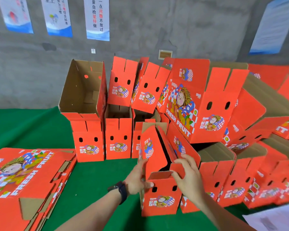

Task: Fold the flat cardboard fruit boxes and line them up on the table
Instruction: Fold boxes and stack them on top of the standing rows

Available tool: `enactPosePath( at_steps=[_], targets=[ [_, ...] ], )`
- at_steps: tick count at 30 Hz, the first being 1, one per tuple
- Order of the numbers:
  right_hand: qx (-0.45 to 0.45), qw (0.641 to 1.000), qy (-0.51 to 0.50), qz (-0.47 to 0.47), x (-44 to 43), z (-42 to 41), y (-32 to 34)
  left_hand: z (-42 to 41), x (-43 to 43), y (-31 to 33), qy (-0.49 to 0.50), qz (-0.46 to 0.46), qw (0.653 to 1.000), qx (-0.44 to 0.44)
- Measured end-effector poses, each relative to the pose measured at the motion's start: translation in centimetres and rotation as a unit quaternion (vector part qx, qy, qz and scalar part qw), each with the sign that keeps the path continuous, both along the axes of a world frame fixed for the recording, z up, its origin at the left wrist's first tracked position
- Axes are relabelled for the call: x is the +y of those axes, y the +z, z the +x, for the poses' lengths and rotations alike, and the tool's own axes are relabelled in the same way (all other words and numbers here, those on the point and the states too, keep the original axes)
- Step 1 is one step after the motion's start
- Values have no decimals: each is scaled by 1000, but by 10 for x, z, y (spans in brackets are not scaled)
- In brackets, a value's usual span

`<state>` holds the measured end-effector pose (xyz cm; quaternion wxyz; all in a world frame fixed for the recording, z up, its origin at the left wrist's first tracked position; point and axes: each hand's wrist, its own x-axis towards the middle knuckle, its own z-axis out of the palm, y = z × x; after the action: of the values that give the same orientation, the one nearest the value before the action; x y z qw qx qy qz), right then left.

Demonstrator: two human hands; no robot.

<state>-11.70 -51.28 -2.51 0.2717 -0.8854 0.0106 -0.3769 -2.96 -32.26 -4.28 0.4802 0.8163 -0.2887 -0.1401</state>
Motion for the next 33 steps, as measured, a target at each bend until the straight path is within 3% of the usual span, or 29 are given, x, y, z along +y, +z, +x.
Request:
enactPosePath(
  at_steps=[4,8,13,16,19,21,23,26,29,33],
  targets=[
    [35,996,-18,-83,4,3,9,3,-23,-2,47,22,997,-53],
    [82,992,-6,-96,7,-5,8,6,-28,-3,73,21,996,-46],
    [72,952,-16,-298,28,3,14,-7,-35,-11,95,0,993,-63],
    [48,942,-35,-330,34,16,19,-9,-15,-18,24,9,998,49],
    [153,925,-77,-339,37,26,35,-5,38,-28,39,123,990,56],
    [276,869,-106,-396,43,34,48,2,89,-35,124,187,974,37],
    [341,827,-108,-433,53,42,64,11,147,-45,221,226,948,35],
    [377,788,-102,-477,81,55,73,19,223,-57,328,265,905,52],
    [390,767,-79,-503,122,73,66,20,279,-69,374,283,880,73],
    [370,782,-59,-498,164,89,58,19,335,-84,351,345,867,71]
  ],
)
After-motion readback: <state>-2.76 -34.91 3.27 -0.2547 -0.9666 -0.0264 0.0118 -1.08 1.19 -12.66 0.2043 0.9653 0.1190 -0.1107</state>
